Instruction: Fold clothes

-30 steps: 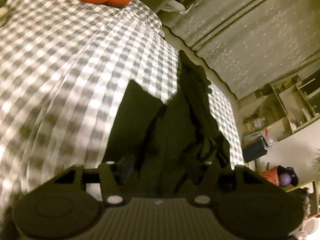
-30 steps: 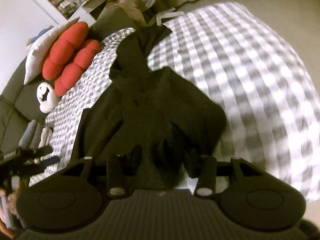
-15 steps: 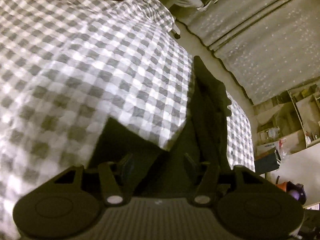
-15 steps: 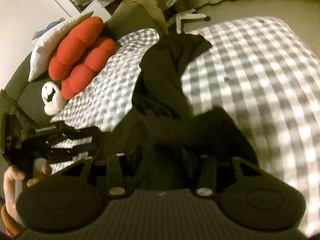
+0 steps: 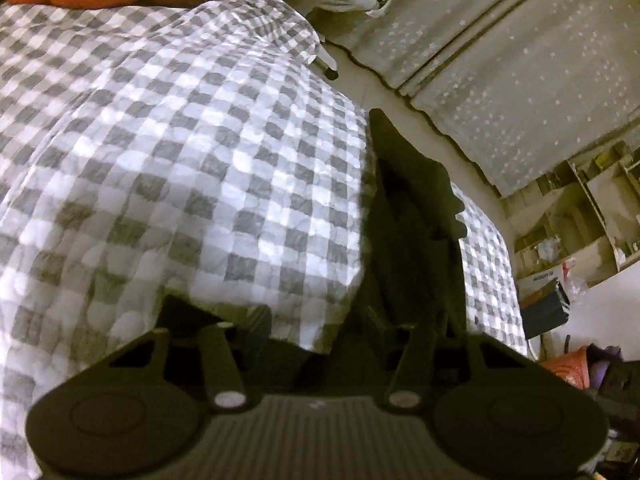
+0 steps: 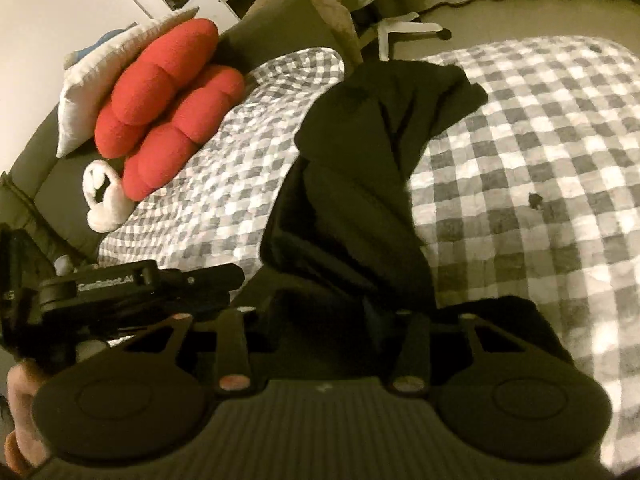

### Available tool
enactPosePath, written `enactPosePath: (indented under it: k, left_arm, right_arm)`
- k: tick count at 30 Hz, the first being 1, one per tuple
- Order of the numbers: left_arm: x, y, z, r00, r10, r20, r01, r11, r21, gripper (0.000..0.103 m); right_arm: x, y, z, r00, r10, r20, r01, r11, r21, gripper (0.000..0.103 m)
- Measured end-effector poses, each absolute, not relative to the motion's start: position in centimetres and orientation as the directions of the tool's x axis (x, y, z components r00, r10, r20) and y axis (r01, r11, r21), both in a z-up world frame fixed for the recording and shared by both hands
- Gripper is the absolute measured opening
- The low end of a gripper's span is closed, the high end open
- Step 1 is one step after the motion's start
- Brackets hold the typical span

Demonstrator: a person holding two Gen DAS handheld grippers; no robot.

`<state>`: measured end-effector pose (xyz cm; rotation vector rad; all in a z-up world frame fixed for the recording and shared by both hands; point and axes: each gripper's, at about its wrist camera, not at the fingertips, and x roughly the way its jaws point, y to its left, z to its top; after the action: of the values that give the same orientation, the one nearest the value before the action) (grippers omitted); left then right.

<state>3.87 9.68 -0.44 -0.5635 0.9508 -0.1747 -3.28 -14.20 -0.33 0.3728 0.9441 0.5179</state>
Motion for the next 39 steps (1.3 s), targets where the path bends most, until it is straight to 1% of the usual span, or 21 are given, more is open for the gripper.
enactPosePath:
  k: [1,2,3,5,8,12,16,20,27,31,34,35,36,38,39]
  left_arm:
    - [4.0,9.5,-0.5,0.582,-0.378,-0.720,-0.094,0.848,-0.522,0.051]
    - [4.0,9.3,-0.4,0.585,-0.374,-0.719,-0.090,0.852,-0.517,0.051]
    - [4.1,9.2,-0.4,0.589,-0.371,-0.718,-0.085,0.855,-0.511,0.051]
    - [4.1,9.0,-0.4,0.594,-0.363,-0.718,-0.082,0.860,-0.503,0.049]
    - [4.0,8.8,-0.4,0.602,-0.352,-0.717,-0.080,0.866,-0.493,0.042]
    - [4.0,8.8,-0.4,0.607,-0.345,-0.716,-0.089,0.866,-0.492,0.041]
    - [4.1,8.4,-0.5,0.611,-0.343,-0.713,-0.083,0.868,-0.489,0.040]
    - [4.3,7.7,-0.5,0.601,-0.372,-0.707,-0.059,0.862,-0.504,0.036]
    - [4.7,6.3,-0.7,0.596,-0.397,-0.698,-0.021,0.862,-0.507,0.036]
    - [5.1,5.5,-0.7,0.565,-0.439,-0.698,0.025,0.855,-0.517,0.036]
    - [4.8,5.6,-0.3,0.558,-0.447,-0.699,0.047,0.858,-0.511,0.036]
    - [4.7,5.7,-0.2,0.555,-0.450,-0.699,0.054,0.858,-0.510,0.036]
    - [4.2,6.1,-0.1,0.548,-0.447,-0.707,0.055,0.862,-0.503,0.036]
    - [3.3,6.8,0.2,0.533,-0.440,-0.723,0.055,0.870,-0.489,0.037]
    - [2.8,7.2,0.3,0.526,-0.437,-0.730,0.056,0.874,-0.483,0.038]
  right_arm:
    - [-3.1,-14.1,-0.5,0.482,0.566,-0.669,-0.251,0.821,0.513,0.028]
    - [-2.9,-14.1,-0.6,0.484,0.561,-0.672,-0.248,0.824,0.509,0.018]
    - [-2.9,-14.1,-0.7,0.489,0.557,-0.671,-0.247,0.826,0.506,0.016]
    - [-3.0,-14.7,-0.5,0.501,0.560,-0.660,-0.244,0.823,0.513,0.012]
    - [-3.4,-15.9,0.0,0.535,0.549,-0.642,-0.239,0.827,0.508,0.011]
    - [-3.7,-18.4,0.1,0.571,0.536,-0.622,-0.198,0.825,0.529,0.010]
    - [-3.9,-21.4,0.2,0.610,0.507,-0.609,-0.135,0.824,0.551,0.010]
    - [-3.9,-23.8,0.3,0.634,0.484,-0.603,-0.078,0.816,0.573,0.009]
    - [-4.4,-27.0,0.1,0.676,0.429,-0.599,0.007,0.809,0.588,0.008]
    - [-4.5,-28.4,-0.1,0.689,0.379,-0.618,0.050,0.825,0.563,0.008]
    - [-4.4,-28.7,-0.5,0.671,0.379,-0.638,0.052,0.834,0.550,0.008]
    - [-4.5,-28.6,-0.6,0.663,0.389,-0.640,0.042,0.834,0.550,0.008]
    - [-4.6,-28.6,-0.5,0.658,0.394,-0.641,0.039,0.833,0.552,0.014]
    - [-4.9,-28.5,-0.3,0.652,0.397,-0.646,0.036,0.835,0.549,0.018]
    - [-5.2,-28.5,-0.1,0.646,0.395,-0.653,0.035,0.839,0.542,0.025]
